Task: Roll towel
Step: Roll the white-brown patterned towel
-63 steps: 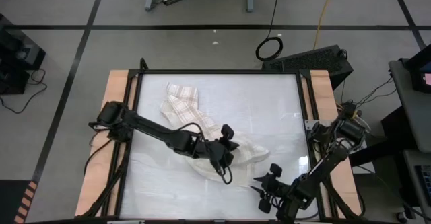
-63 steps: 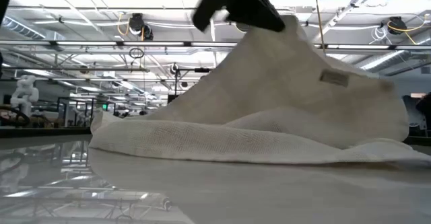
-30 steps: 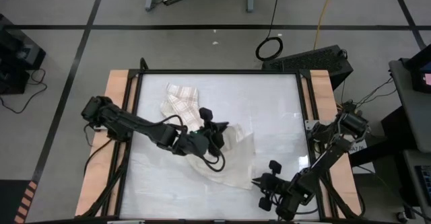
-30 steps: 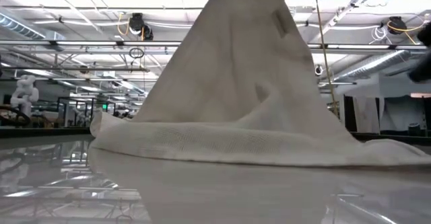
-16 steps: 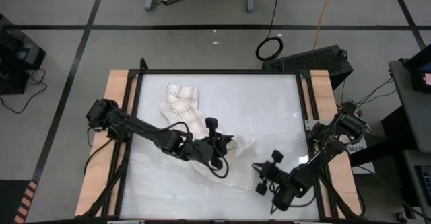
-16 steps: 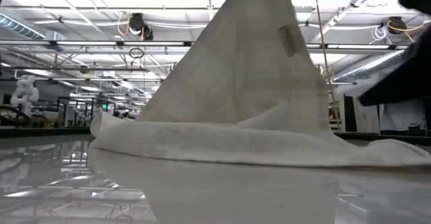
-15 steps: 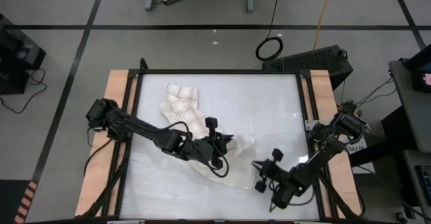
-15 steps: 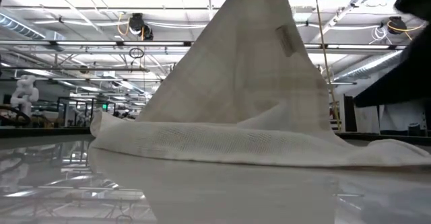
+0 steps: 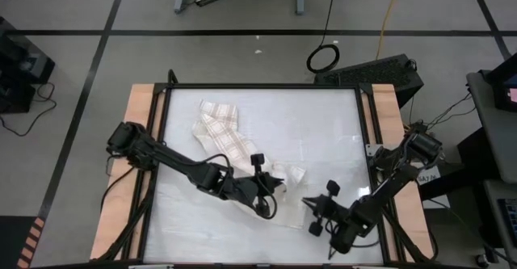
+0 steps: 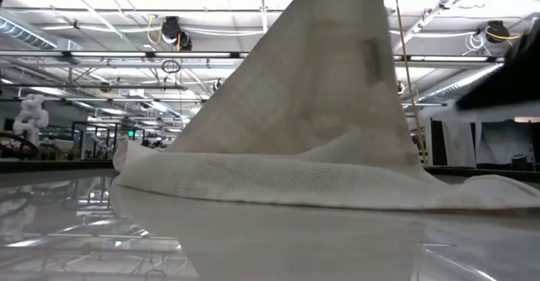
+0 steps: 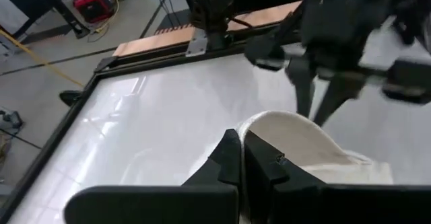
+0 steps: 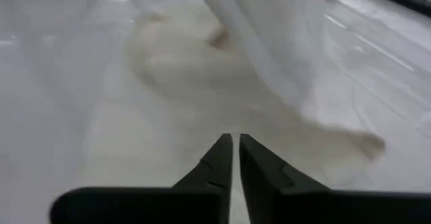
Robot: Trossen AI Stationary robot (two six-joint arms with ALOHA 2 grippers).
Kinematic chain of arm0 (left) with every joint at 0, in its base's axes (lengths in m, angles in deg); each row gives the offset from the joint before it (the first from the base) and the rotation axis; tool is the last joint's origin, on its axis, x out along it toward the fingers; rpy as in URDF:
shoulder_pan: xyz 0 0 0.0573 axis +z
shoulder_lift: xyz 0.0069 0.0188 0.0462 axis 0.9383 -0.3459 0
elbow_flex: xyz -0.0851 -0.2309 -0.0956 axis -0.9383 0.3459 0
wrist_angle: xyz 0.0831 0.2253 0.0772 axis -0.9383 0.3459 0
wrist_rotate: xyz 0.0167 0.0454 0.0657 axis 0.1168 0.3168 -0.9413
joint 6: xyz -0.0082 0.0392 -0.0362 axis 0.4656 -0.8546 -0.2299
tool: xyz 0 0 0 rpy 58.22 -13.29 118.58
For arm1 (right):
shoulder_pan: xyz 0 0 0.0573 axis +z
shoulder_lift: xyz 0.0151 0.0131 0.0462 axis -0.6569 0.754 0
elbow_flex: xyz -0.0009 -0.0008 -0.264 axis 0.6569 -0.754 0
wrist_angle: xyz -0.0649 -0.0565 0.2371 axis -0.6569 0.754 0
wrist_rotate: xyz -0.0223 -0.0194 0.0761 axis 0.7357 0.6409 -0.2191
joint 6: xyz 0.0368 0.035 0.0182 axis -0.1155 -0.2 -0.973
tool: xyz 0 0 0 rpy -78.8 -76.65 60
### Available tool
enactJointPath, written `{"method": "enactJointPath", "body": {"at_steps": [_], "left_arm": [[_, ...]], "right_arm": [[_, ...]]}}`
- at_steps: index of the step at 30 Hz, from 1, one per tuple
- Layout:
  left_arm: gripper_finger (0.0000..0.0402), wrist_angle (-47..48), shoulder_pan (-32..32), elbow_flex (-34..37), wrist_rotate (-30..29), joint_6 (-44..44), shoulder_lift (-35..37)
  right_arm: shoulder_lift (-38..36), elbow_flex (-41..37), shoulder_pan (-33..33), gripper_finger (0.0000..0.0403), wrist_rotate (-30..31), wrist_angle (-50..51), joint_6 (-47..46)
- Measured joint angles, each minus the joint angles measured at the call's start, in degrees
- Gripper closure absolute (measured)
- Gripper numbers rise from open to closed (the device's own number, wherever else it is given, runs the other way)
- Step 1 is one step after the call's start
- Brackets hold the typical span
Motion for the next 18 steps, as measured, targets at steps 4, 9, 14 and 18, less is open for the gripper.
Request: {"method": "enactJointPath", "body": {"at_steps": [4, 9, 14, 18], "left_arm": [[0.0398, -2.5, 0.1, 0.0, -0.1, 0.6, -1.9], [0.0398, -2.9, 0.2, 0.0, -1.8, 0.7, -2.7], [0.0398, -3.1, 0.2, 0.0, -4.1, 0.6, -2.6], [0.0397, -3.2, 0.3, 0.0, -4.3, -0.2, -2.6]], "right_arm": [[-0.2, 3.7, 1.2, 0.0311, 6.0, -4.3, 11.4], [2.4, 7.9, -0.8, 0.0205, 18.6, -14.0, 30.2], [2.9, 10.8, -3.2, 0.014, 16.1, -14.5, 37.0], [2.9, 10.9, -4.2, 0.0153, 13.0, -14.4, 37.4]]}}
